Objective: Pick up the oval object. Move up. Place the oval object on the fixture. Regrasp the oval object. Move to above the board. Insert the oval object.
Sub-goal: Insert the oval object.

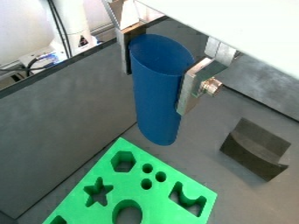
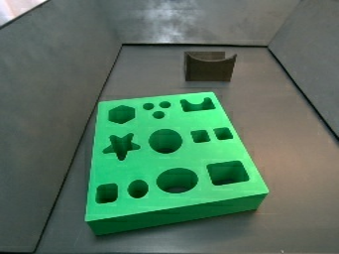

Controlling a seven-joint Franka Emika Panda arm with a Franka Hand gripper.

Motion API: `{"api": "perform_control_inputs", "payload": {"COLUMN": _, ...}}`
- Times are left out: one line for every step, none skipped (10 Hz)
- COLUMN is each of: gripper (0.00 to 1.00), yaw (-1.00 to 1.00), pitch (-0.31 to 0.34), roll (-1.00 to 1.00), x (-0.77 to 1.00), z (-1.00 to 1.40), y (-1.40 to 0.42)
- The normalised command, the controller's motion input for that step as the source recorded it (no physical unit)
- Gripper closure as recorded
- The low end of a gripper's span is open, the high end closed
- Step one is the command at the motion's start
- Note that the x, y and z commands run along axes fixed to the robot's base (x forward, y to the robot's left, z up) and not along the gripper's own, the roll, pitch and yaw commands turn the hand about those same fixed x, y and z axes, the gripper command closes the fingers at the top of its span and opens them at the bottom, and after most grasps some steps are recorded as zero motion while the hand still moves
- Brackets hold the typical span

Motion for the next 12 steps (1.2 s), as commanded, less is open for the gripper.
{"api": "perform_control_inputs", "payload": {"gripper": 1.00, "yaw": 0.30, "pitch": -0.039, "roll": -0.01, "x": 0.14, "z": -0.27, "y": -0.39}}
{"api": "perform_control_inputs", "payload": {"gripper": 1.00, "yaw": 0.33, "pitch": -0.051, "roll": 0.00, "x": 0.07, "z": -0.31, "y": -0.49}}
{"api": "perform_control_inputs", "payload": {"gripper": 1.00, "yaw": 0.39, "pitch": -0.001, "roll": 0.00, "x": 0.21, "z": -0.33, "y": -0.50}}
{"api": "perform_control_inputs", "payload": {"gripper": 1.00, "yaw": 0.43, "pitch": 0.000, "roll": 0.03, "x": 0.15, "z": -0.37, "y": -0.51}}
{"api": "perform_control_inputs", "payload": {"gripper": 1.00, "yaw": 0.50, "pitch": -0.041, "roll": 0.00, "x": 0.06, "z": -0.38, "y": -0.51}}
{"api": "perform_control_inputs", "payload": {"gripper": 1.00, "yaw": 0.44, "pitch": -0.090, "roll": 0.00, "x": 0.00, "z": -0.45, "y": -0.40}}
{"api": "perform_control_inputs", "payload": {"gripper": 1.00, "yaw": 0.35, "pitch": -0.106, "roll": 0.00, "x": -0.05, "z": -0.49, "y": -0.34}}
{"api": "perform_control_inputs", "payload": {"gripper": 1.00, "yaw": 0.37, "pitch": -0.083, "roll": 0.00, "x": 0.00, "z": -0.52, "y": -0.32}}
{"api": "perform_control_inputs", "payload": {"gripper": 1.00, "yaw": 0.31, "pitch": -0.093, "roll": 0.00, "x": -0.07, "z": -0.48, "y": -0.32}}
{"api": "perform_control_inputs", "payload": {"gripper": 1.00, "yaw": 0.24, "pitch": -0.090, "roll": 0.00, "x": -0.04, "z": -0.44, "y": -0.34}}
{"api": "perform_control_inputs", "payload": {"gripper": 1.00, "yaw": 0.23, "pitch": -0.077, "roll": 0.00, "x": 0.00, "z": -0.39, "y": -0.38}}
{"api": "perform_control_inputs", "payload": {"gripper": 1.00, "yaw": 0.24, "pitch": -0.060, "roll": 0.00, "x": 0.03, "z": -0.37, "y": -0.38}}
